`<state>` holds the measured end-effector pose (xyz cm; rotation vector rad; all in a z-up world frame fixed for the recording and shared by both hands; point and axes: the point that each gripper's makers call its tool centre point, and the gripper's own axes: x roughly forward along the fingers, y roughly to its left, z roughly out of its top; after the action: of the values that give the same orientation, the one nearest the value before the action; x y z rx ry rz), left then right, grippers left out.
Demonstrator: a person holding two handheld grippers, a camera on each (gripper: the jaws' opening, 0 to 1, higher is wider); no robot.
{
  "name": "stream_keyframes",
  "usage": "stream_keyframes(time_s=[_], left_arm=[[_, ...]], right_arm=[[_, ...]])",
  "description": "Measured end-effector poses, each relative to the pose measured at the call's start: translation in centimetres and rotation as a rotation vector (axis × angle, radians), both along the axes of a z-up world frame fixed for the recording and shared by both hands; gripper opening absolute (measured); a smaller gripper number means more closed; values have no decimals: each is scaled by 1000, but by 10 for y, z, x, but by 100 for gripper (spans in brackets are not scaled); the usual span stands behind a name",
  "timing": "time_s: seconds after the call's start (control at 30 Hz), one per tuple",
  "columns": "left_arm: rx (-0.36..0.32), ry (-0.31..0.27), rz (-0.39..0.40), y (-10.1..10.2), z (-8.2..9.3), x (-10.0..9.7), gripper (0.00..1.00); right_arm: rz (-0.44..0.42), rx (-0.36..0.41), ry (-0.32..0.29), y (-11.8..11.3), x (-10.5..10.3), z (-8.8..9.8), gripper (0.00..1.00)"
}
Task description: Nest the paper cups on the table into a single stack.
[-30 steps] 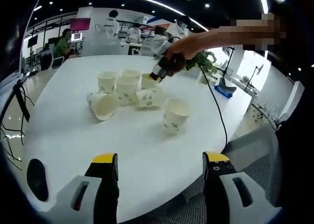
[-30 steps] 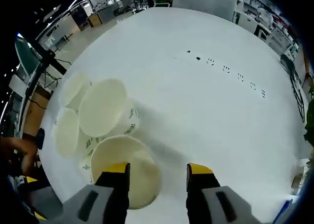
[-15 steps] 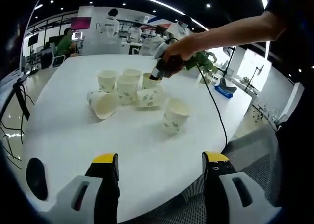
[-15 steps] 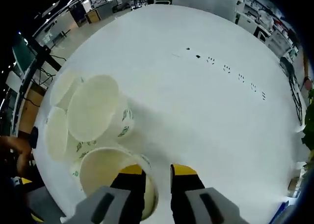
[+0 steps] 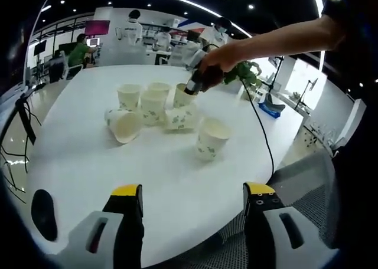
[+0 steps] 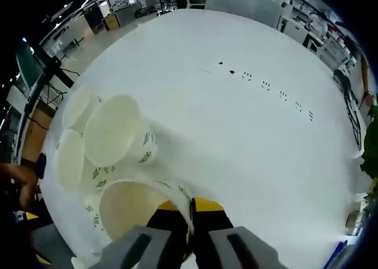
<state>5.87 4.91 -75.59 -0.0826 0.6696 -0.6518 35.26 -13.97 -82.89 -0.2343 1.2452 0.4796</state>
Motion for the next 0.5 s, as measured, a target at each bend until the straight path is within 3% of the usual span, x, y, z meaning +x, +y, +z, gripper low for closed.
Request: stream_keyframes(time_s=[0.4, 0.5], left_arm=[[7, -7, -26, -4, -3, 0, 68], [9, -13, -34, -6, -3, 0, 68]], right_arm=[[-29, 23, -23, -17, -10, 16, 0], [-31, 24, -32, -23, -15, 27, 0]])
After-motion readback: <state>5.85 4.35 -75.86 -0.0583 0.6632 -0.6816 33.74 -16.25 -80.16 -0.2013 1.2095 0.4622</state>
